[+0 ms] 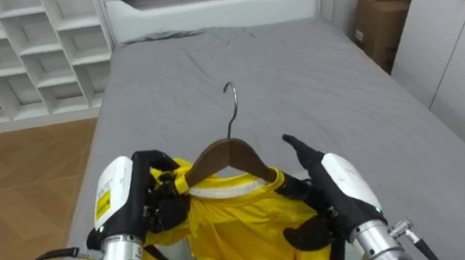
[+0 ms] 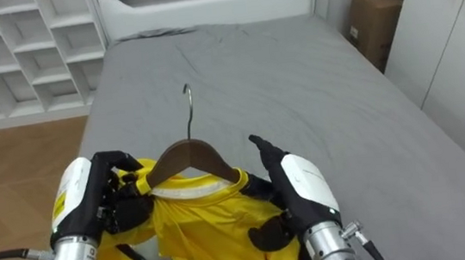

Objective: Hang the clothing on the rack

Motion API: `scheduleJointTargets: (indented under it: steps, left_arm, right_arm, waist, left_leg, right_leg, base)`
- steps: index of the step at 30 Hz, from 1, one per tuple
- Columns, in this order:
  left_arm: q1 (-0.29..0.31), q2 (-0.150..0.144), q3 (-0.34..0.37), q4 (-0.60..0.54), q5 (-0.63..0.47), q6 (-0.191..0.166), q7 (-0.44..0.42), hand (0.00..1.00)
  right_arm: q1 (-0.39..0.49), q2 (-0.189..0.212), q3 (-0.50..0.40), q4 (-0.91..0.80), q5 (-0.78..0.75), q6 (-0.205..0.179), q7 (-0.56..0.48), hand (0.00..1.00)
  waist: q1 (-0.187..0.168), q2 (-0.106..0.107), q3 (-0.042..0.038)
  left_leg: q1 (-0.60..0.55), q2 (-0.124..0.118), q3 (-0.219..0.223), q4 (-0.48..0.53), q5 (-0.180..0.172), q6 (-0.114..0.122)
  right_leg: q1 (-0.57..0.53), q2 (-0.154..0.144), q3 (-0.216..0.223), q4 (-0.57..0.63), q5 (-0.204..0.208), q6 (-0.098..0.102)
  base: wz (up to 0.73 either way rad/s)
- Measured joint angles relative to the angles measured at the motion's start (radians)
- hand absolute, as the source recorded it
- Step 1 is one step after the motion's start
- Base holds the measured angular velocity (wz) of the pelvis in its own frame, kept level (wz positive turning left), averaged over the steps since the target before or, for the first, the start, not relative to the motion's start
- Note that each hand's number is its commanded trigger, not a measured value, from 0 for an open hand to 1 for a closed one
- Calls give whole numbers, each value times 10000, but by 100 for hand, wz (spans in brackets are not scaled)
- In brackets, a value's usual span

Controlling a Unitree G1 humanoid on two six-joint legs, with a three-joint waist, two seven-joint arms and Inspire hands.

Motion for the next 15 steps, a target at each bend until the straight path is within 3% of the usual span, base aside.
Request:
scheduleJointTargets:
  steps: [9, 15]
  left_arm:
    - [0, -32, -397, -2, 5, 121, -1, 100]
    - [0, -35, -398, -29, 4, 150, -1, 100]
  right_arm:
    - [19, -5, 264, 1, -19, 135, 486, 0]
    - [21, -1, 272, 98, -50, 135, 490, 0]
  waist:
    - [281, 16, -4]
    - [288, 55, 5]
  left_leg:
    - [-9, 2, -92, -16, 1, -1]
    - [-98, -2, -157, 49, 0, -2]
  right_leg:
    - [22, 10, -100, -10, 0, 0]
    - [8, 11, -177, -12, 0, 0]
  base:
    - [3]
    - [3]
